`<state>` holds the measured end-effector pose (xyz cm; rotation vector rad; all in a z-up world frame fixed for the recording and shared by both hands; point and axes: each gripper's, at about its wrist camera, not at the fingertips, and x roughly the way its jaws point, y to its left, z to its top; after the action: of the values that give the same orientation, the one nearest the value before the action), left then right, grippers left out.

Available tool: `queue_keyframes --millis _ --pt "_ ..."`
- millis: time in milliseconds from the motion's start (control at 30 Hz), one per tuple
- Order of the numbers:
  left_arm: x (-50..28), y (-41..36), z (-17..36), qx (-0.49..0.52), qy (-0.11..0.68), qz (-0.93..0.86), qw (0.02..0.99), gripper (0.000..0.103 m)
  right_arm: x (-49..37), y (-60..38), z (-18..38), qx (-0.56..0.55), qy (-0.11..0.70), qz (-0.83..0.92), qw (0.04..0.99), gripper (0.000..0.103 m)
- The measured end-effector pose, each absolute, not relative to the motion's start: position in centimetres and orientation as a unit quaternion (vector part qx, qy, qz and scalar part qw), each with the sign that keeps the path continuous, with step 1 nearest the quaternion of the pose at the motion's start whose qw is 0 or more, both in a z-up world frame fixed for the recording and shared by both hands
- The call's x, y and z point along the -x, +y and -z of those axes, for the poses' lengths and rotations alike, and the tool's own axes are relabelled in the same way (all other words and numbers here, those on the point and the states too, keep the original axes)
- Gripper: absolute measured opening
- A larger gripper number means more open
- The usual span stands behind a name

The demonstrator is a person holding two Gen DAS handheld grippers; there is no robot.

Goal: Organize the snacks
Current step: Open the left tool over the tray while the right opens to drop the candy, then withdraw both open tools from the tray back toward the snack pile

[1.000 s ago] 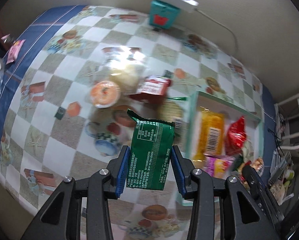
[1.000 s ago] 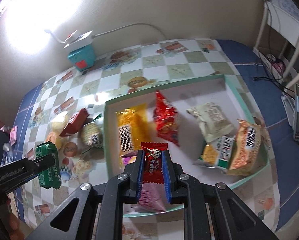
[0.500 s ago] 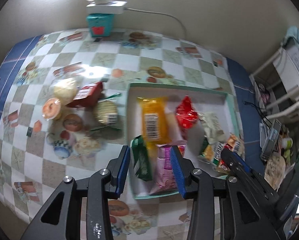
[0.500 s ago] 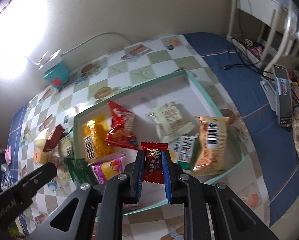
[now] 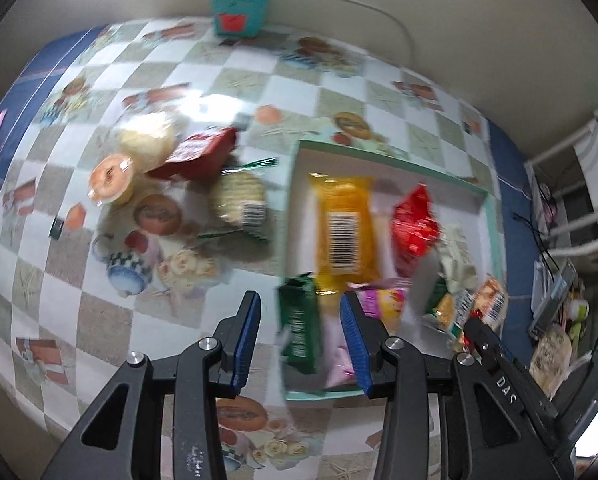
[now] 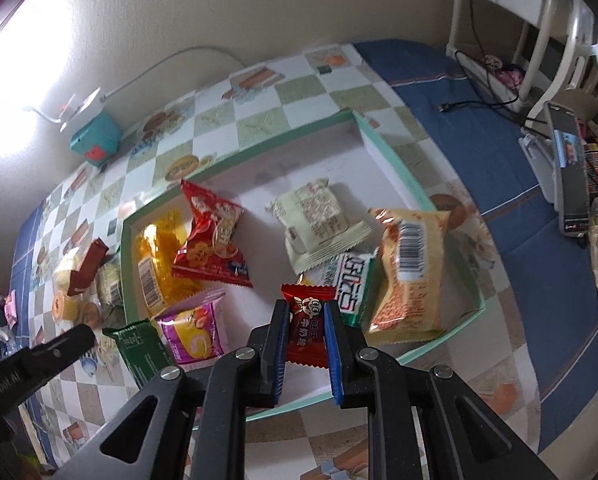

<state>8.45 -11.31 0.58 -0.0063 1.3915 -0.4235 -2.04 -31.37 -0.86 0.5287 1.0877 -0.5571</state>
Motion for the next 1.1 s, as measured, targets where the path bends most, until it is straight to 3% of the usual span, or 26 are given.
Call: queue_keyframes --millis 567,633,700,800,933,1033,1100 --pt "-10.2 -8.7 0.9 0.02 0.654 0.152 0.741 0.043 1.1 -30.4 3.4 -0.237 0.552 0.254 0.758 0.023" --pt "-10.3 -8.7 1.1 0.017 0.656 0.148 0.74 0.045 1.0 -30.3 3.4 -0.236 0.554 0.256 0.756 0.034" --pt "-10.4 -8.6 1.5 0.011 0.663 0.139 0.735 0.058 0.9 -30.2 3.2 -0.232 0.555 0.261 0.755 0.062" --pt "-10.6 -8.4 2.1 -0.003 0.667 0.123 0.735 0.065 0.7 -29.8 3.0 -0.224 0.555 0.263 0.757 0.067" --pt "-10.8 -8.2 2.7 -0.019 0.669 0.109 0.735 0.067 0.2 -29.5 3.0 -0.213 0.559 0.263 0.757 0.078" --pt "-10.9 -8.1 2.9 -0.028 0.666 0.102 0.738 0.079 0.1 -29.2 3.1 -0.207 0.56 0.264 0.758 0.087" --pt "-11.0 -7.9 2.8 -0.032 0.66 0.099 0.744 0.079 0.0 -29.1 3.0 -0.202 0.559 0.267 0.759 0.101"
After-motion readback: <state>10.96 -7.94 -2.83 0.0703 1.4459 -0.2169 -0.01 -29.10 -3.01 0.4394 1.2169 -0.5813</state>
